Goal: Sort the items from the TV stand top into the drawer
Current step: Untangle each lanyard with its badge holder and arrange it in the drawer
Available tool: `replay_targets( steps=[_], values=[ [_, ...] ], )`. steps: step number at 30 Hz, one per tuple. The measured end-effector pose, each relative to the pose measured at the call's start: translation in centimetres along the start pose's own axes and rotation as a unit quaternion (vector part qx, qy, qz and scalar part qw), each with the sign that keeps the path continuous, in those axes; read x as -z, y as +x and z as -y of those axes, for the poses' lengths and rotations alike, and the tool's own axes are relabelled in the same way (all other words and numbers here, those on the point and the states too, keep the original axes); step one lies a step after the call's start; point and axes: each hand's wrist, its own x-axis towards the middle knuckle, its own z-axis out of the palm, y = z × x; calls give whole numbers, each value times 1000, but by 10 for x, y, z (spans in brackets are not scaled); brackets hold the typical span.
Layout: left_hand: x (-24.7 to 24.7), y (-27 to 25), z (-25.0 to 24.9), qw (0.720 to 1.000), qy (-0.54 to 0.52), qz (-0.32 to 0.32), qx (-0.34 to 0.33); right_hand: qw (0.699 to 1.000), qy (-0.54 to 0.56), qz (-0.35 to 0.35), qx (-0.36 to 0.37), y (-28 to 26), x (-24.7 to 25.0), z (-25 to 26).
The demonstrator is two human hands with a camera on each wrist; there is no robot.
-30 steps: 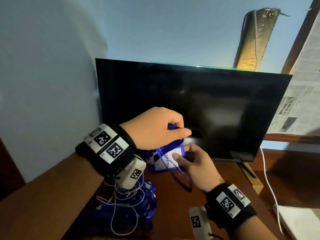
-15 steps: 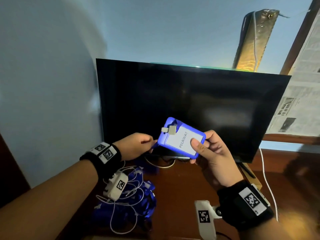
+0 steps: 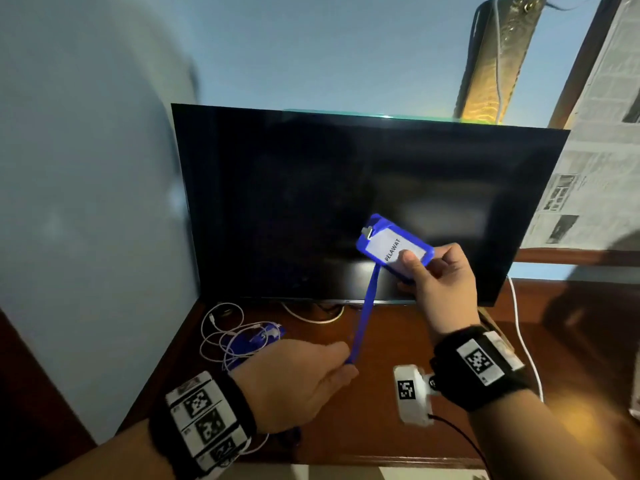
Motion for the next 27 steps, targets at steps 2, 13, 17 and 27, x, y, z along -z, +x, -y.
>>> replay_targets(
  steps=[2,13,17,27],
  values=[
    [24,3,-16,996,38,-38,-64,992,-118,32,43,-7,1,-16],
    [128,43,32,977,66,-191,70,936,-4,347,-56,-95,-10,-22],
    [85,45,70,988,-1,-74,137,936,159,299,-94,-96,-11,4],
    [-40,-14,17,963,-181,-62,191,992,56,39,-108,-86,-5,-47]
  ],
)
